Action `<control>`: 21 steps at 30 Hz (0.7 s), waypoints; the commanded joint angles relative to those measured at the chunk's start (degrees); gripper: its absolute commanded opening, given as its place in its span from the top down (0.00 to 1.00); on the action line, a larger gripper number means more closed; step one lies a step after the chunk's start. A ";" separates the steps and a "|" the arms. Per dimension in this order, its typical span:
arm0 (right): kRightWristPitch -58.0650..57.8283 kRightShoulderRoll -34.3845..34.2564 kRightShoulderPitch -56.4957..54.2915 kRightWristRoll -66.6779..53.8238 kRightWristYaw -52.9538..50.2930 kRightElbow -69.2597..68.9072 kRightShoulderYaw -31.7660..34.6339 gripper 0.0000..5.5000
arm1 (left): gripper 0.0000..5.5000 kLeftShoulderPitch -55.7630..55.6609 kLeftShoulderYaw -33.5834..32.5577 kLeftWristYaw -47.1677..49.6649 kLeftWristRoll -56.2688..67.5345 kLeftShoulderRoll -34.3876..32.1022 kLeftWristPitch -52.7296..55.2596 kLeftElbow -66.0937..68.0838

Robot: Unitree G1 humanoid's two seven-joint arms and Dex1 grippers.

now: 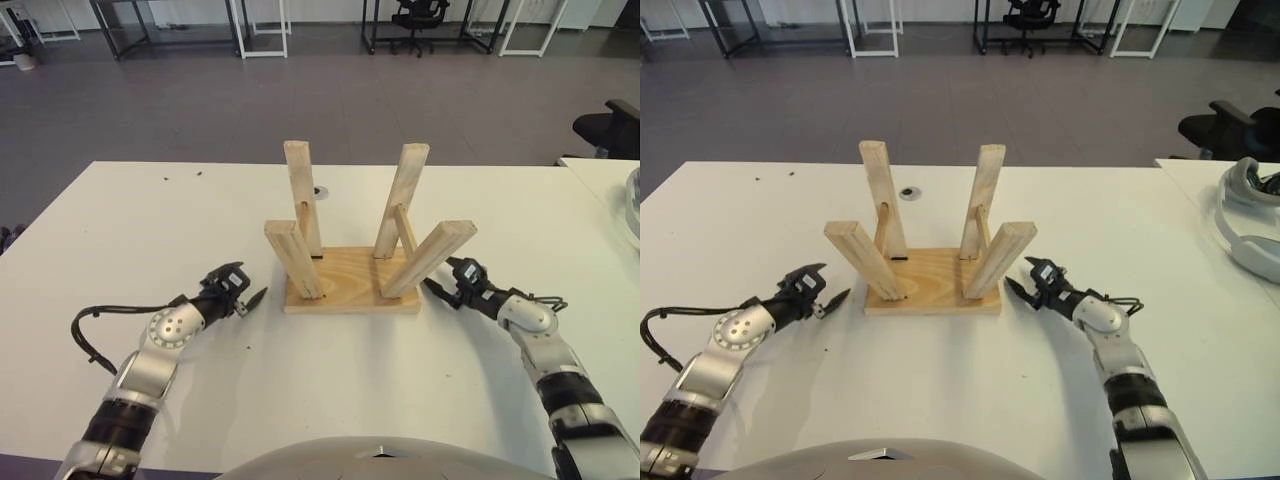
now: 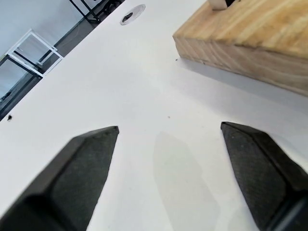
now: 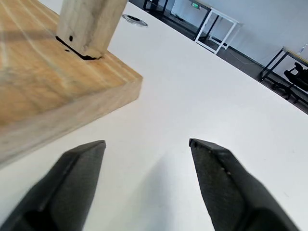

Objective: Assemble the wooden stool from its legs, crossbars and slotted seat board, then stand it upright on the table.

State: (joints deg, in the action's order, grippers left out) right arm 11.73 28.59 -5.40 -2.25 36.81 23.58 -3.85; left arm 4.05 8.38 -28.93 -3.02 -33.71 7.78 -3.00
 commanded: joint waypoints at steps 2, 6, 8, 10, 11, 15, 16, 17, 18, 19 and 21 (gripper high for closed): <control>-18.16 -2.09 10.71 -0.83 -1.10 -20.67 -4.37 0.40 | 0.29 1.85 7.77 -0.90 -2.67 4.23 8.97 -4.80; -34.45 -2.81 10.72 -7.71 -0.03 -35.72 -5.96 0.40 | 0.29 2.54 9.68 -3.75 4.44 7.99 19.28 -16.73; -44.85 -2.59 9.38 -14.17 1.35 -43.70 -4.58 0.40 | 0.29 2.61 8.35 -7.50 12.06 7.80 25.76 -26.29; -55.48 1.23 8.20 -19.75 3.78 -50.99 -1.40 0.40 | 0.29 2.03 2.89 -11.34 21.72 5.94 32.16 -35.17; -59.29 2.90 7.63 -22.47 4.88 -53.76 0.70 0.40 | 0.29 1.62 -0.05 -12.83 25.23 4.86 34.43 -37.69; -65.21 8.94 4.96 -30.63 9.51 -57.45 10.53 0.40 | 0.29 -1.74 -11.77 -16.48 34.75 1.50 38.41 -39.71; -65.19 10.55 5.28 -31.09 10.59 -57.68 11.37 0.40 | 0.29 -2.49 -13.53 -16.71 36.05 0.82 39.01 -39.64; -65.91 11.26 5.44 -33.04 11.43 -58.31 12.99 0.40 | 0.29 -3.08 -14.73 -16.82 37.05 0.20 39.49 -39.69; -66.59 11.67 5.16 -34.56 11.74 -58.69 14.45 0.40 | 0.29 -3.32 -15.66 -16.81 37.97 -0.32 39.88 -40.04; -67.45 11.88 4.14 -36.08 11.51 -58.61 16.22 0.40 | 0.29 -3.60 -16.36 -16.75 38.96 -0.84 40.26 -40.75; -68.55 12.69 2.33 -38.11 11.05 -58.14 19.34 0.40 | 0.29 -4.19 -18.06 -16.51 41.58 -1.60 41.22 -42.21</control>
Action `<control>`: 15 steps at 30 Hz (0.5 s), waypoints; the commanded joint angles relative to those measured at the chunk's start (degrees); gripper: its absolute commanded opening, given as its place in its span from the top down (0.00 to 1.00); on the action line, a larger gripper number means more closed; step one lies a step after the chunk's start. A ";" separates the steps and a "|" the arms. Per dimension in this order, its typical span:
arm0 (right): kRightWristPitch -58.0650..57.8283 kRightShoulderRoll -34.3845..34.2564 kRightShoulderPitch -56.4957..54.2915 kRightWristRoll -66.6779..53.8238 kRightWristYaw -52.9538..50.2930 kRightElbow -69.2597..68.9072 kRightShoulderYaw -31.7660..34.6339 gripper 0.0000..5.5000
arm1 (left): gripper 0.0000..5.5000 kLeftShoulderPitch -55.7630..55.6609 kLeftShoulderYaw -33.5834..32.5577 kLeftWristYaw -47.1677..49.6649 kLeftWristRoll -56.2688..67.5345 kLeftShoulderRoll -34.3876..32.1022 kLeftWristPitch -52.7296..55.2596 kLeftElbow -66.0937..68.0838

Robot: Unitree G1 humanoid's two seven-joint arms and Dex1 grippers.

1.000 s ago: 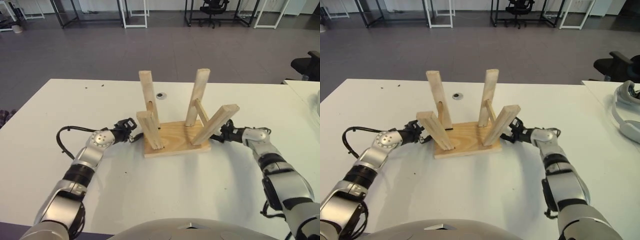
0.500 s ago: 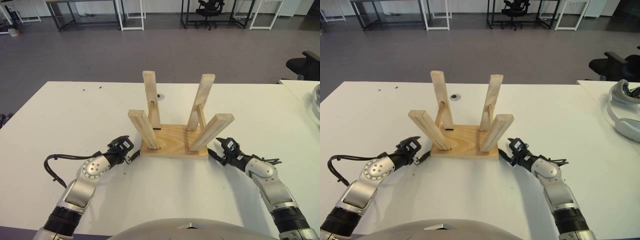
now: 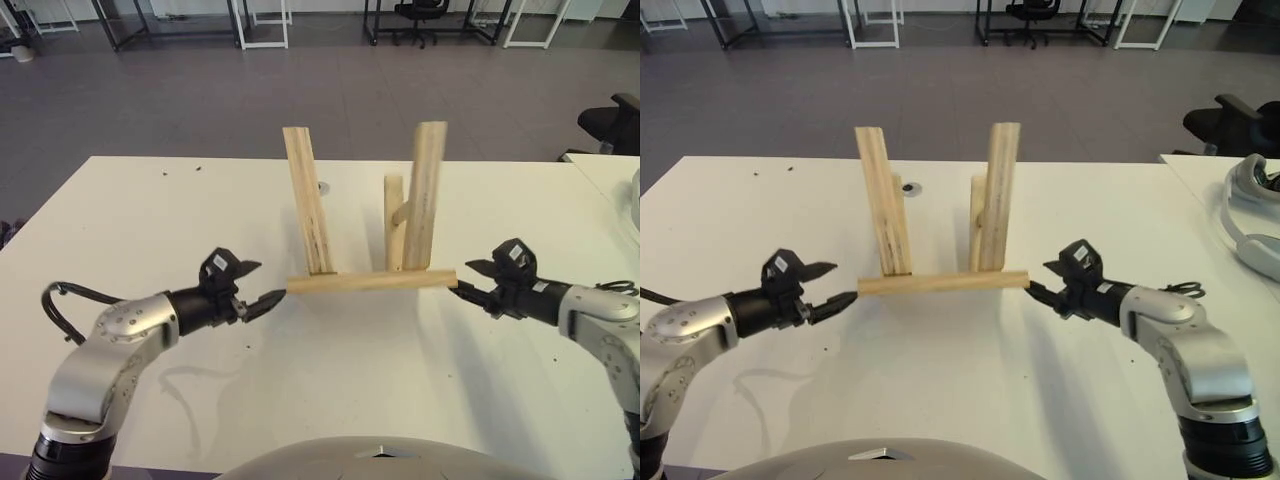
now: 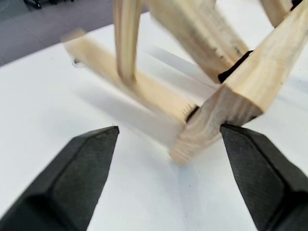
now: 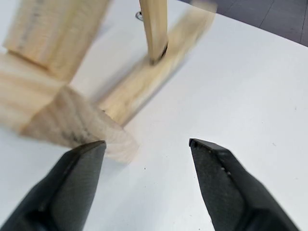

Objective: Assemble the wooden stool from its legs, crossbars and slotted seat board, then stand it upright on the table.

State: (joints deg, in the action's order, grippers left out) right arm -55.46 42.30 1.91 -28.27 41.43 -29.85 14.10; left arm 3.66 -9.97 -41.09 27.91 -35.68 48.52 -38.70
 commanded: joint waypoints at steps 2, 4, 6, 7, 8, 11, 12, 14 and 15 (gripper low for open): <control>0.50 1.71 -2.23 -9.46 7.74 -4.86 0.35 0.40 | 0.29 -1.67 1.01 -5.84 7.75 -3.15 -0.93 -4.98; 7.19 7.01 3.27 -0.80 9.38 -2.75 -4.96 0.40 | 0.29 3.74 5.06 -9.92 -1.57 -11.38 -6.91 -0.49; 15.67 12.42 6.57 7.81 10.73 2.05 -8.80 0.40 | 0.29 7.45 8.85 -13.55 -10.40 -19.16 -14.60 4.98; 19.46 14.44 7.38 10.71 11.88 4.17 -9.89 0.40 | 0.29 8.08 10.08 -14.79 -13.38 -21.54 -17.99 7.42; 23.64 16.43 8.35 12.48 14.50 5.42 -10.78 0.40 | 0.29 7.44 10.76 -15.95 -15.01 -22.77 -20.77 9.66; 31.05 16.32 3.96 12.89 20.29 9.95 -13.57 0.40 | 0.29 1.35 12.43 -19.36 -13.96 -21.52 -24.86 13.04; 32.21 14.78 0.66 12.14 21.76 11.76 -14.96 0.40 | 0.29 -1.99 13.81 -19.98 -13.39 -19.69 -25.44 14.18; 33.51 12.28 -4.08 10.56 24.70 13.79 -17.54 0.40 | 0.29 -6.87 17.05 -21.96 -12.43 -16.77 -25.88 15.60; 34.02 10.99 -6.27 10.73 25.15 14.93 -18.80 0.40 | 0.29 -8.48 18.82 -23.01 -12.40 -15.93 -26.11 16.11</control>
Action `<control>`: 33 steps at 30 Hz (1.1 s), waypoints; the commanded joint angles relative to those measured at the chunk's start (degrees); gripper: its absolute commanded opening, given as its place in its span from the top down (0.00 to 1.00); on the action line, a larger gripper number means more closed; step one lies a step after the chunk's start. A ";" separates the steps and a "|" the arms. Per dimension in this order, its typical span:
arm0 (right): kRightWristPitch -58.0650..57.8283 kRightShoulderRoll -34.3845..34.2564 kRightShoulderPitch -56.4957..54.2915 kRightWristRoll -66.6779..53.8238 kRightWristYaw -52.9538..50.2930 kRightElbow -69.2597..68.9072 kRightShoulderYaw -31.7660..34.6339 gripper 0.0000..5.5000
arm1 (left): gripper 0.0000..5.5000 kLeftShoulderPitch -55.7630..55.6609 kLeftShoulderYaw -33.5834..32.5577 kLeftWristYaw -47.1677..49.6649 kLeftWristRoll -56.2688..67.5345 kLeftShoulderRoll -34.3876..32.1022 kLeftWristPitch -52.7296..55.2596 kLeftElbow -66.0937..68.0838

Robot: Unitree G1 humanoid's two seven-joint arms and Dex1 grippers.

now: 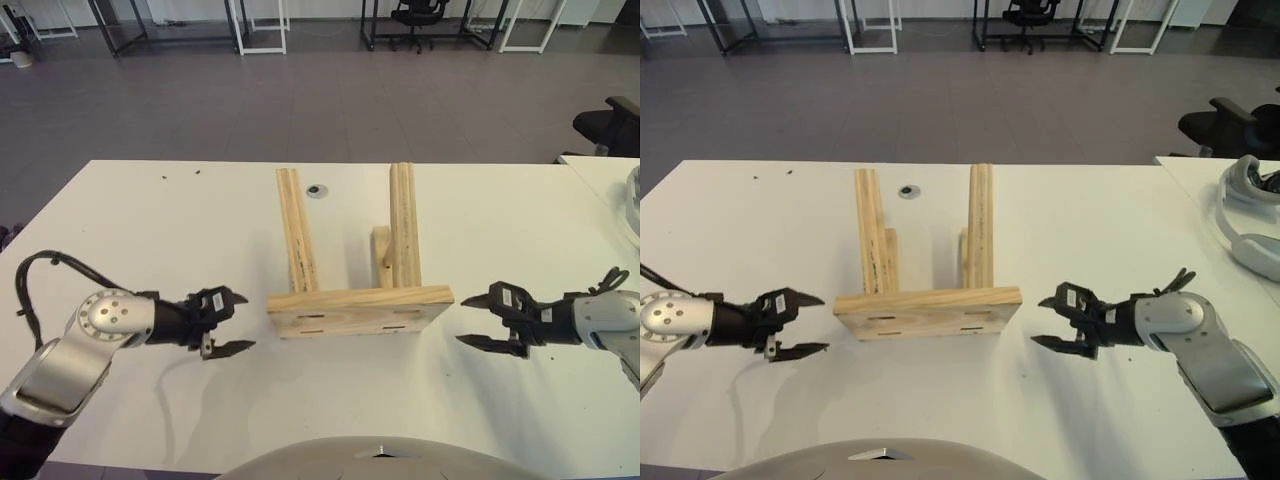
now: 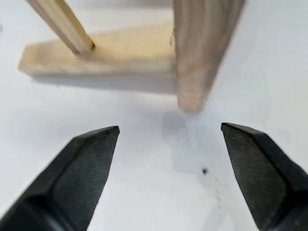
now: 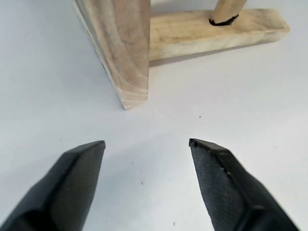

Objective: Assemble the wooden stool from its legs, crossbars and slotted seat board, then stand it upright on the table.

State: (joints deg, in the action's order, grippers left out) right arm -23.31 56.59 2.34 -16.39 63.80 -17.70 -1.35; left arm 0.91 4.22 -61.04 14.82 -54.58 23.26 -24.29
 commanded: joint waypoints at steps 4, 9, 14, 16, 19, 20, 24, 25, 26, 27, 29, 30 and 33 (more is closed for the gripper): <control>1.20 -5.79 -12.00 -2.30 5.29 4.15 -6.36 0.47 | 0.41 -8.64 8.06 -5.80 0.67 4.37 -1.04 2.88; 2.03 -4.26 -11.28 -0.33 7.56 5.11 -7.75 0.62 | 0.55 -8.82 8.86 -7.00 -0.50 3.95 -2.18 3.43; 4.02 -4.63 -11.88 1.27 8.14 7.14 -8.96 0.70 | 0.70 -8.66 8.56 -6.33 -1.21 4.11 -3.35 4.66; 4.53 -5.27 -12.72 1.14 8.43 7.44 -9.28 0.71 | 0.64 -10.17 8.54 -4.55 -2.02 5.83 -4.48 6.94; 5.00 -5.70 -13.65 0.93 9.02 7.71 -9.31 0.75 | 0.56 -11.36 8.42 -3.90 -2.46 7.21 -6.04 9.36; 5.18 -6.01 -14.14 0.92 9.07 7.92 -9.37 0.75 | 0.52 -11.55 8.73 -4.19 -2.19 7.65 -6.21 9.52; 7.10 -7.30 -15.82 1.69 9.01 9.40 -9.89 0.75 | 0.41 -12.72 11.21 -6.15 -1.86 9.69 -7.94 9.95; 7.80 -7.49 -16.13 1.93 9.16 9.94 -9.99 0.75 | 0.38 -13.34 11.48 -6.60 -1.92 10.09 -8.64 10.56; 8.75 -7.62 -16.37 2.22 9.25 10.43 -10.05 0.75 | 0.35 -14.09 11.59 -7.06 -1.83 10.45 -9.09 11.27; 9.54 -7.87 -16.81 2.49 9.37 11.08 -10.26 0.75 | 0.33 -14.60 11.65 -7.51 -1.81 10.59 -9.56 11.89; 10.57 -8.27 -17.33 2.76 9.34 11.94 -10.39 0.76 | 0.31 -15.21 11.65 -8.56 -1.78 10.49 -10.39 12.86; 10.94 -8.38 -17.40 2.87 9.34 12.29 -10.33 0.76 | 0.31 -15.25 11.54 -9.20 -1.78 10.24 -11.00 13.20; 12.22 -8.23 -17.13 3.40 9.52 13.43 -10.20 0.76 | 0.38 -15.07 10.95 -11.12 -1.41 9.06 -11.99 13.62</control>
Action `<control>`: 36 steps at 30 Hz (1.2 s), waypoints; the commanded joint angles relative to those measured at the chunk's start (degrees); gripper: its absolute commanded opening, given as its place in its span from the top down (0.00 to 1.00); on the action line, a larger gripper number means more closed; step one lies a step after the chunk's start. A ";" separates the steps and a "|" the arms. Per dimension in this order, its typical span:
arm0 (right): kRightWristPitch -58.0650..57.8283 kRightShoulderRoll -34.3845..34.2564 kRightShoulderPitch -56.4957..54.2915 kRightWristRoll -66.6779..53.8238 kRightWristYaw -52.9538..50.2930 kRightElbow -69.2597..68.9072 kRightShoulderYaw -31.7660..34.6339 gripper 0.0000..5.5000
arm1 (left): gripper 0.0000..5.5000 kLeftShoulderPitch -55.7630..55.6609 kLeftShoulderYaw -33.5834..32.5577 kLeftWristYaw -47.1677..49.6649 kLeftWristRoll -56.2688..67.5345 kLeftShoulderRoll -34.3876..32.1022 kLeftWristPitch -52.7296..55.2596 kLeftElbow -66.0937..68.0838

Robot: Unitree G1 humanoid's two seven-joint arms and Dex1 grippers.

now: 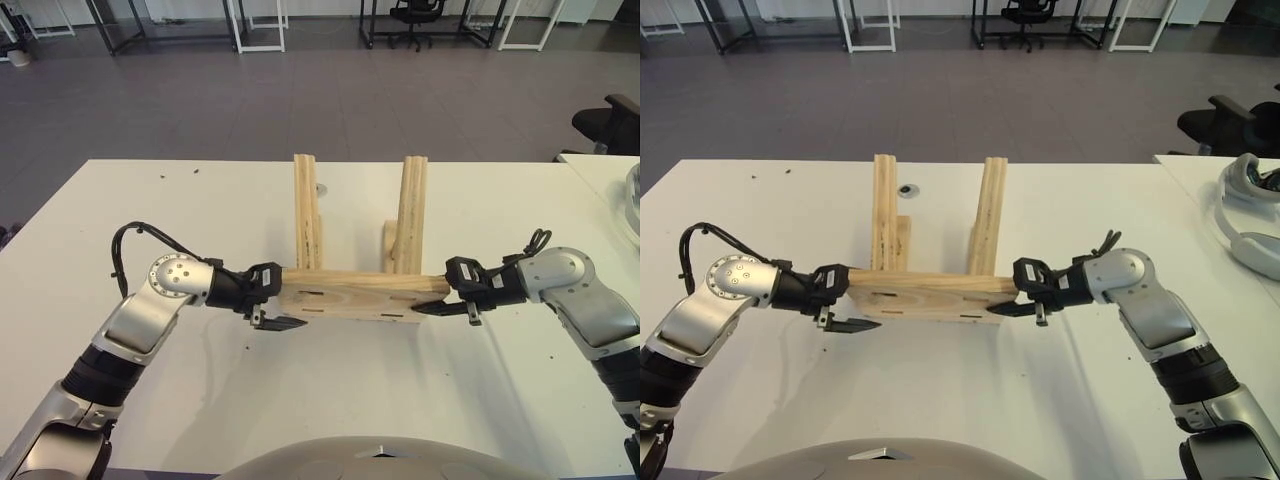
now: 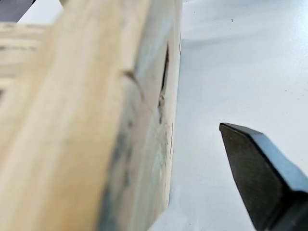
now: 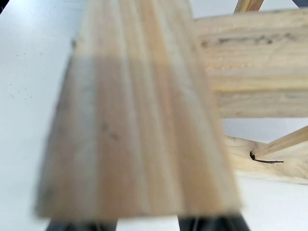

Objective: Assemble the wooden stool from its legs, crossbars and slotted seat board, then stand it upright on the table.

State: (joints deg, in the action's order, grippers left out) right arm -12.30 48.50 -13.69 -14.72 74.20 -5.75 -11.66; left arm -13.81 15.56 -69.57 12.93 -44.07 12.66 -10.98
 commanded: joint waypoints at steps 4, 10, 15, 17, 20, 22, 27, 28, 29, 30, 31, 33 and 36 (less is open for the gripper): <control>2.91 -0.50 -1.77 1.99 -0.39 3.17 0.14 0.76 | 0.50 -0.50 -0.89 -4.12 0.91 -2.20 -1.75 0.60; 4.14 -1.42 -3.12 1.39 0.81 5.19 0.34 0.76 | 0.66 -0.72 0.49 -3.31 -2.67 -2.23 -4.87 2.87; 5.08 -2.95 -3.89 1.04 1.16 6.03 0.59 0.76 | 0.75 -2.24 0.74 -3.81 -3.11 -1.55 -7.01 4.01; 3.76 -4.11 -5.63 -2.09 1.12 4.71 2.40 0.76 | 0.75 -4.04 -1.32 -4.67 1.97 -0.89 -3.31 1.56; -7.89 -0.17 -10.51 -13.71 6.06 -2.05 7.55 0.76 | 0.76 -9.10 -7.40 -9.32 15.75 -4.18 9.84 -5.07; -21.25 5.31 -18.04 -24.11 10.74 -4.80 11.63 0.76 | 0.76 -14.86 -11.45 -12.81 25.06 -7.83 20.75 -7.11; -55.41 15.22 -46.89 -45.01 18.26 4.05 7.42 0.76 | 0.76 -36.58 -16.12 -15.18 45.75 -12.16 52.51 1.60; -63.36 15.97 -52.09 -49.43 18.29 6.25 4.30 0.76 | 0.76 -42.38 -16.02 -15.24 48.32 -11.60 60.60 6.97; -70.93 16.73 -54.75 -52.96 18.30 6.57 1.16 0.76 | 0.76 -47.56 -15.75 -15.50 50.21 -10.79 68.80 12.47; -76.19 17.98 -55.52 -57.83 18.30 5.59 -1.23 0.76 | 0.76 -51.28 -14.13 -15.69 53.08 -10.93 74.93 17.27; -78.93 19.38 -56.33 -62.57 18.29 5.67 -3.74 0.76 | 0.76 -53.61 -11.81 -15.86 56.05 -11.64 78.24 20.37; -80.20 22.37 -58.88 -71.24 18.29 8.62 -9.58 0.76 | 0.76 -56.43 -5.09 -15.88 62.60 -14.66 79.84 23.45; -80.20 28.70 -57.86 -83.18 18.29 11.14 -17.25 0.76 | 0.76 -61.60 8.33 -18.82 69.94 -17.24 79.84 29.59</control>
State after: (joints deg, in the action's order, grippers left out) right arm -91.12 71.78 -64.33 -72.65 87.15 5.47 -22.44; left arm -62.58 13.86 -82.96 67.48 -57.40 92.04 10.51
